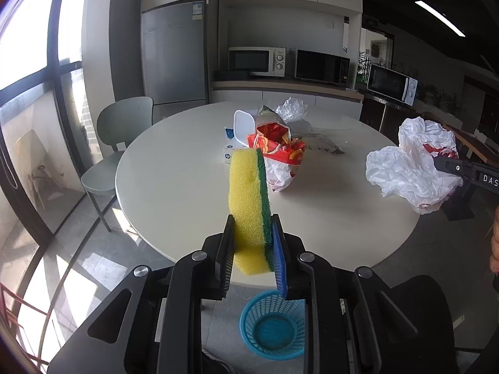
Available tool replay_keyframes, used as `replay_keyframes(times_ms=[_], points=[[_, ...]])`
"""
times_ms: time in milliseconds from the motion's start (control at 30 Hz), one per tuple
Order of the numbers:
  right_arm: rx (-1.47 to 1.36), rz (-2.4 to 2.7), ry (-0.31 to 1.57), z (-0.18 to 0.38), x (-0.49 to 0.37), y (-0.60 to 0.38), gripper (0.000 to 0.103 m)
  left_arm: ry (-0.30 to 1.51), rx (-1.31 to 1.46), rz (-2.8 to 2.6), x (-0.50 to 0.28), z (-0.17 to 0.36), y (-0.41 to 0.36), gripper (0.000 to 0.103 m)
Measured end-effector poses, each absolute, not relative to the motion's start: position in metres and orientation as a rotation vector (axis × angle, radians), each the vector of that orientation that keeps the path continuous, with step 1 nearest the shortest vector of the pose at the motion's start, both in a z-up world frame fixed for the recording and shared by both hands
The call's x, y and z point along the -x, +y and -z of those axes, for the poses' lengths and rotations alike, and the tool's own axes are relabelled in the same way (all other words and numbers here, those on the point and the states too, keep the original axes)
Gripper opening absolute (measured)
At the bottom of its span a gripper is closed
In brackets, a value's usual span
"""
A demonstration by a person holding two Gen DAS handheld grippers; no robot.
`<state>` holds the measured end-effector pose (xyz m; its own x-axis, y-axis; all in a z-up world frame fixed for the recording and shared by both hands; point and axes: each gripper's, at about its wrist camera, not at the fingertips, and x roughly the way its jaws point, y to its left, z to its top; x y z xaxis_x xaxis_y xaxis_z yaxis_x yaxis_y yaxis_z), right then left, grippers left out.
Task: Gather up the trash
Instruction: 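Carry the sponge and white bag down over the blue wastebasket with both tools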
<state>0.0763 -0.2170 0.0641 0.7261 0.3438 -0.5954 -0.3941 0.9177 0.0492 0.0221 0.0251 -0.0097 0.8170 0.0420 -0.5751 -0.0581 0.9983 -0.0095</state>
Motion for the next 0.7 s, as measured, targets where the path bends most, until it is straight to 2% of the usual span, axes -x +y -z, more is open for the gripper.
replay_keyframes(times_ms=[400,700], points=[[0.045,-0.268,0.668,-0.047,-0.017,-0.291,0.008,0.598,-0.041,0.179,0.029,0.027,-0.015,0.02],[0.03,-0.266,0.821,0.011,-0.022,-0.292,0.008,0.761,-0.061,0.302,0.031,0.066,-0.045,0.02]])
